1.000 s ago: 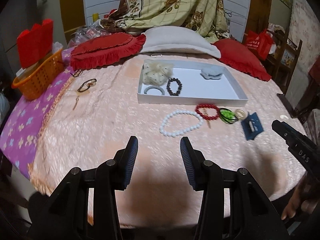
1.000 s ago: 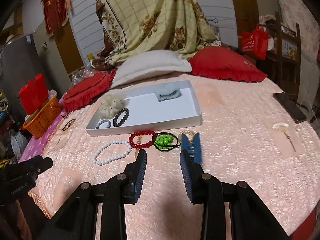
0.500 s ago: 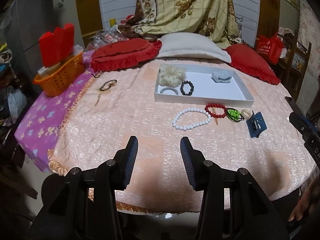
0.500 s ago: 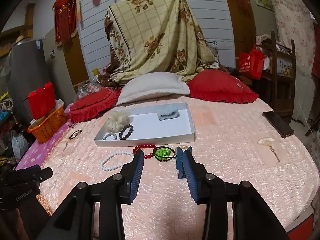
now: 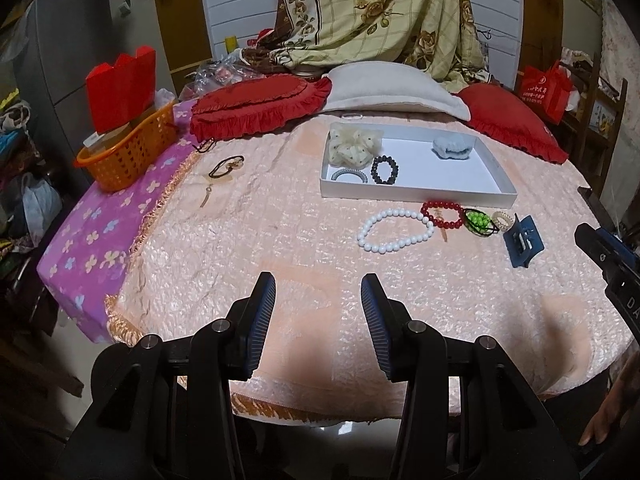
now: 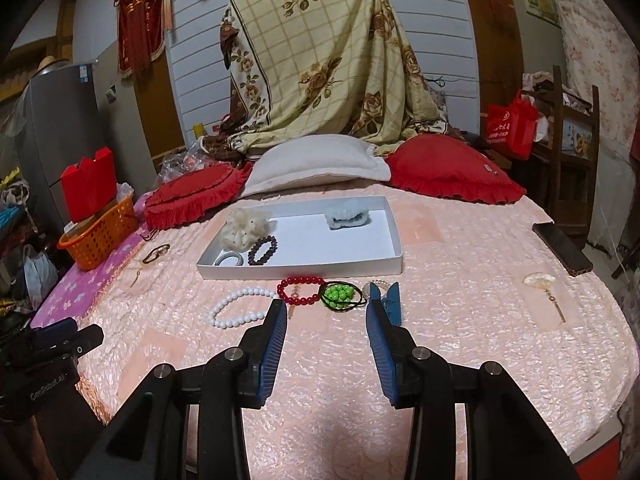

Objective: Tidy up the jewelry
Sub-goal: 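Move the left tool to the white pearl bracelet while the right nears the blue claw clip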

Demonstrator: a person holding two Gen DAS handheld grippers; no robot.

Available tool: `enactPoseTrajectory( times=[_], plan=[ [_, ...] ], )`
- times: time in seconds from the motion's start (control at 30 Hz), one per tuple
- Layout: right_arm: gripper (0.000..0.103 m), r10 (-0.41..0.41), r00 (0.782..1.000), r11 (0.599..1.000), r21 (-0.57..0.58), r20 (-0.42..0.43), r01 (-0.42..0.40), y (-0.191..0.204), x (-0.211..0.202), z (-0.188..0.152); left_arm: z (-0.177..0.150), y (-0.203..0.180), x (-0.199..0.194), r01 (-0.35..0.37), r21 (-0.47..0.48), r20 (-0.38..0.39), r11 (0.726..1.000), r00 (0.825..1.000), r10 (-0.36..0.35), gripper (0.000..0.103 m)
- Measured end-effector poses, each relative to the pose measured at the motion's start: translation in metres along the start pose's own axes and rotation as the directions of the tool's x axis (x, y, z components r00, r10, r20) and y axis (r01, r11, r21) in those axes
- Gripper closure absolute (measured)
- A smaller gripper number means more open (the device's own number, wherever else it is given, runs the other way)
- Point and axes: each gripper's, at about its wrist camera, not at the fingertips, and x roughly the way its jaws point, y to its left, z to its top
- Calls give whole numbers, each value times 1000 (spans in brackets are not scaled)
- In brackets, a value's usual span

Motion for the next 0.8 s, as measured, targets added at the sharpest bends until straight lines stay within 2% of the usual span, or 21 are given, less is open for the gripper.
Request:
enactPoseTrajectory(
  times=[0.4,0.63,0.7,0.8],
  plan=[
    [64,-6,997,998,59,-76,11,-20,27,-14,-8,-2,35,-10,24,-77,1000,997,12,59],
    [64,-63,994,993,92,-87,71,-52,44,-17,12,11,76,99,17,-113,995,989,-97,56],
    [63,-84,992,987,126,-94,96,-68,50,-15,22,11,90,110,23,-111,994,988,-107,50],
    [63,-83,990,981,167,-110,101,-82,58,-17,37,9,112,119,22,-122,993,986,-115,50]
  ],
)
